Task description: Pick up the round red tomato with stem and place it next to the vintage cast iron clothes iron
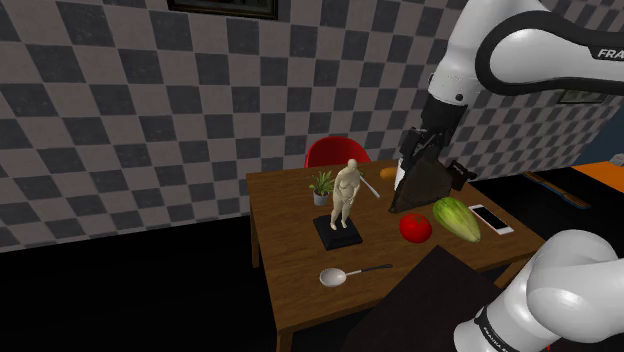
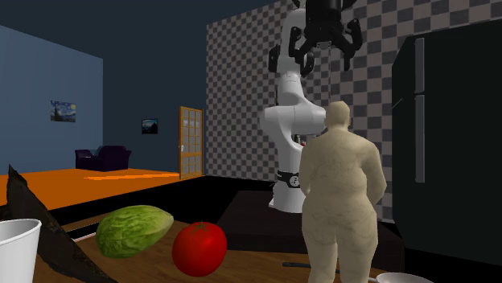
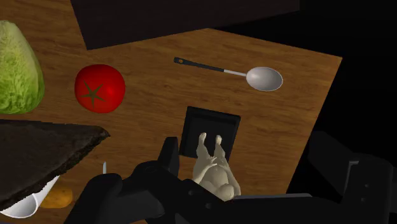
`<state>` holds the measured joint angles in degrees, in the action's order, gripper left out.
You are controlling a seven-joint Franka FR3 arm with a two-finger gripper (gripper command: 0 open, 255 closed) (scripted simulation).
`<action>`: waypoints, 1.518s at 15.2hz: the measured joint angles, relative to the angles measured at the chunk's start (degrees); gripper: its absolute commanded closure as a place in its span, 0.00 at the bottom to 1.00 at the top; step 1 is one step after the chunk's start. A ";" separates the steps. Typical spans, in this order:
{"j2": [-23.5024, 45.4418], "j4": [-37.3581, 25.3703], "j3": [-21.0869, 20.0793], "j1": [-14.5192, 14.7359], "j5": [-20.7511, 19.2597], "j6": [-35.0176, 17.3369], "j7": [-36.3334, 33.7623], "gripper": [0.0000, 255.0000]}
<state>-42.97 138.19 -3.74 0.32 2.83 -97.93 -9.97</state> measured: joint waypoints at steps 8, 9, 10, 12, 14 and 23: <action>5.08 5.08 -0.10 -6.31 -1.76 -10.58 -9.23 0.00; 6.18 5.71 -0.22 -7.32 -2.02 -12.35 -10.96 0.00; 7.35 6.39 -0.44 -8.30 -2.26 -14.26 -12.84 0.00; 9.32 8.02 -0.53 -10.42 -2.94 -17.94 -16.27 0.00; 11.39 9.59 -0.89 -12.38 -3.51 -21.70 -20.07 0.00; 21.65 13.99 -0.69 -22.51 -8.03 -36.53 -36.48 0.00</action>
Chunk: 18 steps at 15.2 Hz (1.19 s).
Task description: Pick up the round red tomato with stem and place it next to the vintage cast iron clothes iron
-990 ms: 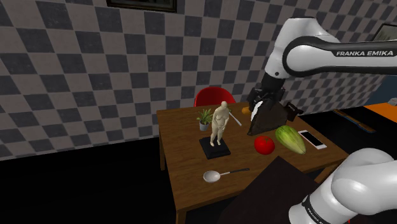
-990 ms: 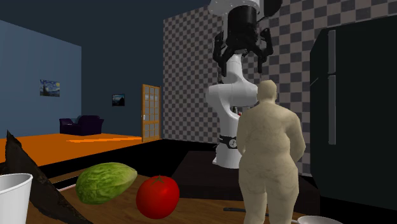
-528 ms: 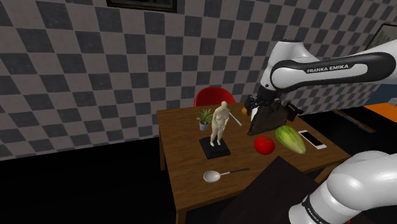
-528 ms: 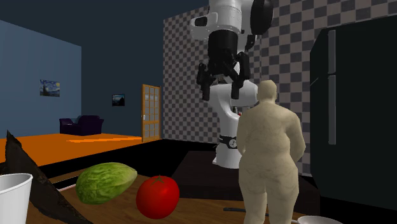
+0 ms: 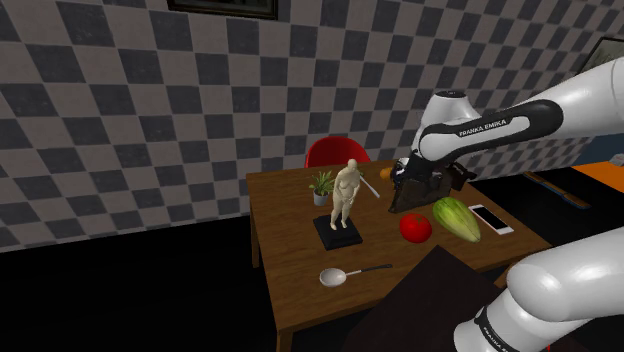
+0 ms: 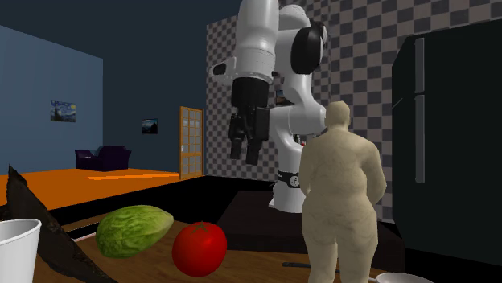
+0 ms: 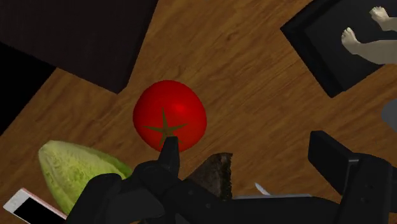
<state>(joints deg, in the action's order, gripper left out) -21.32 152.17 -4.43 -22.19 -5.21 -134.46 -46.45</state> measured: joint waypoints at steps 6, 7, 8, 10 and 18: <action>8.45 1.78 0.96 -7.42 -4.98 -10.13 -11.88 0.00; 10.03 2.02 1.13 -8.65 -6.05 -11.88 -14.16 0.00; 11.23 2.32 1.42 -9.88 -7.14 -13.36 -16.31 0.00; 13.57 2.73 1.91 -11.88 -9.20 -16.01 -20.32 0.00; 21.03 2.80 2.53 -13.92 -14.66 -23.36 -25.44 0.00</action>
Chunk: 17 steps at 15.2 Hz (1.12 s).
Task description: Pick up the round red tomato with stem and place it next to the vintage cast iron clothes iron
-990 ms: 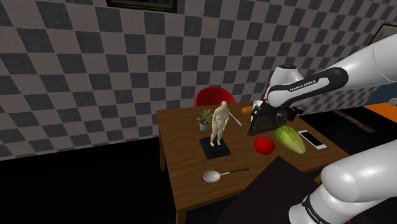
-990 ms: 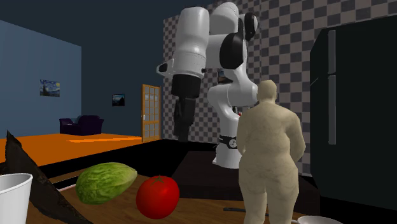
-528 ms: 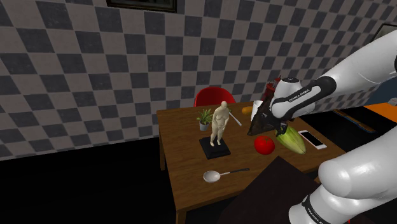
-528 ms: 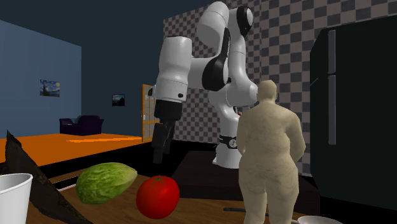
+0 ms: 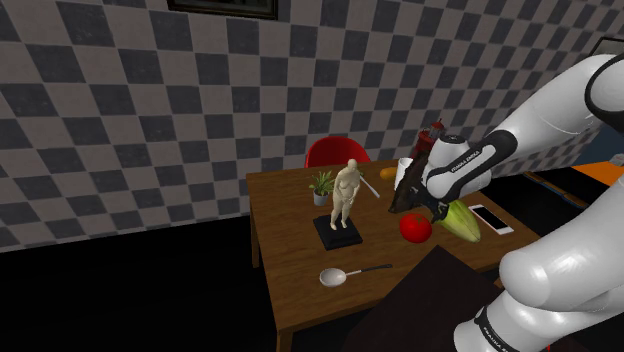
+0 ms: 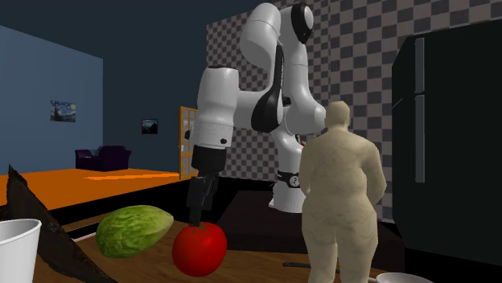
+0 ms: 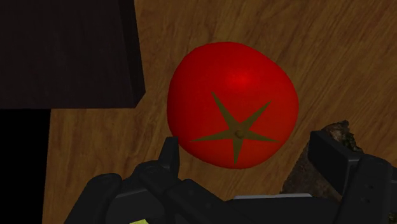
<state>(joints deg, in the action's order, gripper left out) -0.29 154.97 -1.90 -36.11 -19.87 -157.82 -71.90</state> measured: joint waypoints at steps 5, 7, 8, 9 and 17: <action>0.63 -0.13 0.06 -0.06 -0.45 -0.52 -0.36 0.00; 0.65 -0.13 0.07 -0.07 -0.46 -0.54 -0.36 1.00; 0.65 -0.13 0.07 -0.07 -0.46 -0.54 -0.36 1.00; 0.65 -0.13 0.07 -0.07 -0.46 -0.54 -0.36 1.00; 0.64 -0.17 0.08 -0.08 -0.48 -0.57 -0.37 1.00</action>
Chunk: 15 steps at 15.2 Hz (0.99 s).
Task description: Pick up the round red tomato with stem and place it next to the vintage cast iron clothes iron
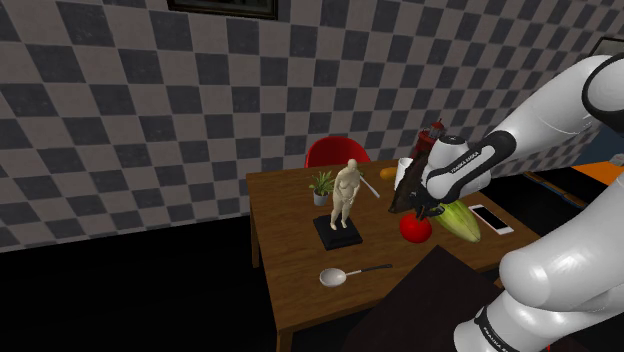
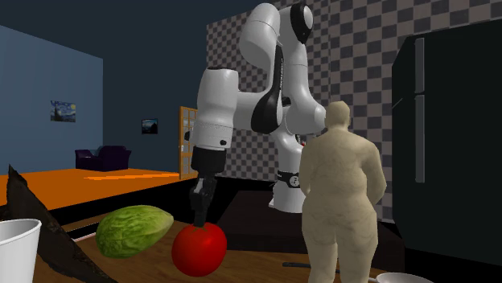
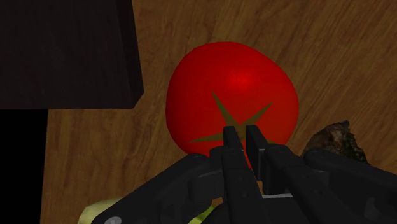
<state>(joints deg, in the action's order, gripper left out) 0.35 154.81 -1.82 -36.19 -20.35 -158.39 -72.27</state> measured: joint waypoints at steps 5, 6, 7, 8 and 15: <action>-3.63 0.25 -0.15 0.31 2.79 3.28 2.54 1.00; -4.55 0.10 -0.24 0.52 3.52 4.33 3.04 1.00; -5.51 0.04 -0.17 0.61 4.18 5.29 3.74 1.00; -6.46 -0.02 -0.20 0.80 4.78 6.30 4.18 1.00; -11.94 -1.09 0.03 1.69 7.64 12.71 6.82 1.00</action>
<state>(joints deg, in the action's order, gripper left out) -11.59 153.72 -1.79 -34.50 -12.71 -145.68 -65.45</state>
